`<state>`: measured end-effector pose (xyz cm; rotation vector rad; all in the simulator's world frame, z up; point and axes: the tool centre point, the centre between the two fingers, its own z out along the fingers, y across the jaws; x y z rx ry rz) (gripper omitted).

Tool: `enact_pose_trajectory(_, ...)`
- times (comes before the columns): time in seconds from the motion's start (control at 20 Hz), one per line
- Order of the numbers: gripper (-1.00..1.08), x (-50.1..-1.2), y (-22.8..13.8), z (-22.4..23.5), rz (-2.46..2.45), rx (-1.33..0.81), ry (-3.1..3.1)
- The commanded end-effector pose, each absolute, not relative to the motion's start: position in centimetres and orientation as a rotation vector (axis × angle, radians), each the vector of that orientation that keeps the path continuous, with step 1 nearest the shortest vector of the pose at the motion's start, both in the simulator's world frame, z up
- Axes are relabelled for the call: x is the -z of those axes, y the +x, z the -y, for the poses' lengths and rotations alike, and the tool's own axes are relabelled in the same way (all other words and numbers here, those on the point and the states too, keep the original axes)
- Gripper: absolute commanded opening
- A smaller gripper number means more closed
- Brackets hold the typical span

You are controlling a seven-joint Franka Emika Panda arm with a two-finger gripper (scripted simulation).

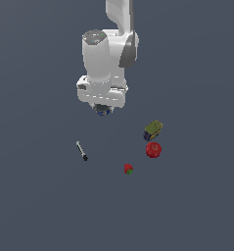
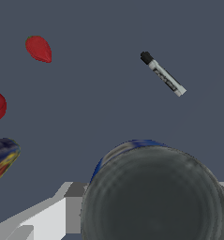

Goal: Pick up a designated object from a clutter of objects.

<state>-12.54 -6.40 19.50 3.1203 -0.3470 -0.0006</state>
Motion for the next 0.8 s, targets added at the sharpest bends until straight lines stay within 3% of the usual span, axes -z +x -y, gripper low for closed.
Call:
enact_pose_trajectory(0.0, -1.0, -21.7, -12.3, 6.3, 0.347, 0.001, 3.12)
enact_pose_trajectory(0.75, -1.0, -33.9, -10.7, 5.5, 0.345, 0.0, 3.122)
